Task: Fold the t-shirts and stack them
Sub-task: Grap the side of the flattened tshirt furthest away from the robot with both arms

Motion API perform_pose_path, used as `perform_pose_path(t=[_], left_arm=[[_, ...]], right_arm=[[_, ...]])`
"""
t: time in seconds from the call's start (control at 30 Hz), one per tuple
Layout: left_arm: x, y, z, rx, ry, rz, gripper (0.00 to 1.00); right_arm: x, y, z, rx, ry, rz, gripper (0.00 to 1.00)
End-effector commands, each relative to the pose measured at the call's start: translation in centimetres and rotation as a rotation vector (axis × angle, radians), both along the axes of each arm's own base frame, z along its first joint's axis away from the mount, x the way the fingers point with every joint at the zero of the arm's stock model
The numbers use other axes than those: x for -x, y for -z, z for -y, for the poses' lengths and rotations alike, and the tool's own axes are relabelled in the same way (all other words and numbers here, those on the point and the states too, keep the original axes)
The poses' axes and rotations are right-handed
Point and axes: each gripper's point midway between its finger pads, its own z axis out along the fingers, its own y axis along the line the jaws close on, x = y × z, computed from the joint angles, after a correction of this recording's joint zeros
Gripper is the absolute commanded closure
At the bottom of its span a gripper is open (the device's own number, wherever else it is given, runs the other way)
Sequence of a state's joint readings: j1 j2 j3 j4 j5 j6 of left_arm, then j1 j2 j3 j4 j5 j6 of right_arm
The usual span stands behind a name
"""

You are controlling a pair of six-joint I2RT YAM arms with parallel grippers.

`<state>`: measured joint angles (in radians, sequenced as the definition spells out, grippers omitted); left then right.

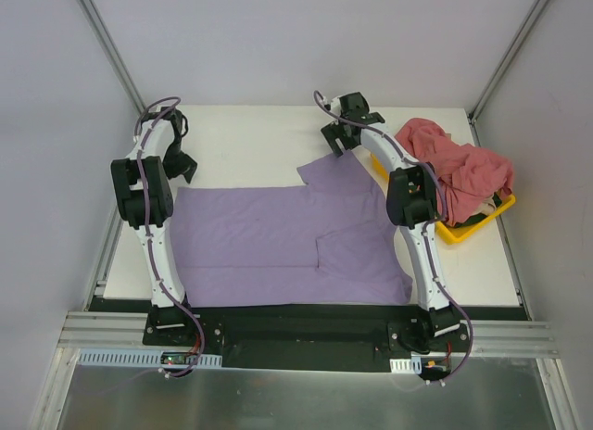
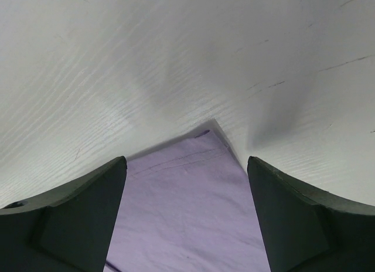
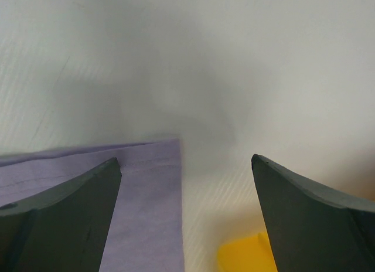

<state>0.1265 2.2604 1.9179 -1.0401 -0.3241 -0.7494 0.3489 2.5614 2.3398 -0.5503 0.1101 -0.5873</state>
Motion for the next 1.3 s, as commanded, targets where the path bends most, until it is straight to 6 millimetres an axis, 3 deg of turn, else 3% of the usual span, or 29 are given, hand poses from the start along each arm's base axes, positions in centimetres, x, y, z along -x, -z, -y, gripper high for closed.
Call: perform_pose_path(t=[0.0,0.13,0.4,0.67,0.77,1.17,1.27], left_arm=[[0.6,-0.4,-0.4,-0.001,0.008,-0.036,0.17],[1.1,0.0,-0.5,-0.006,0.015,-0.058,0.17],[1.6,0.1,-0.5,-0.009,0.020,-0.070,0.17],[1.9,-0.8,-1.4,-0.060,0.024,-0.066,0.17],[2.1,-0.9,-1.6,-0.071,0.025,-0.070,0.16],[1.5,-1.1,-0.6,-0.012,0.028,-0.043,0.16],[1.4,-1.4,-0.5,-0.007,0.021,-0.033,0.16]], right_arm=[[0.8,0.1,-0.1,0.065,-0.100,-0.035,0.04],[2.3,0.0,-2.4,-0.015,-0.241,-0.095,0.04],[2.1,-0.2,-2.1,-0.073,-0.229,-0.114,0.04],[1.6,-4.7,-1.3,-0.310,-0.059,-0.101,0.04],[2.0,-4.5,-1.1,-0.346,0.005,-0.130,0.04],[2.1,-4.2,-1.6,-0.300,-0.005,-0.132,0.01],[2.1,-4.1,-1.8,-0.299,-0.007,-0.135,0.05]])
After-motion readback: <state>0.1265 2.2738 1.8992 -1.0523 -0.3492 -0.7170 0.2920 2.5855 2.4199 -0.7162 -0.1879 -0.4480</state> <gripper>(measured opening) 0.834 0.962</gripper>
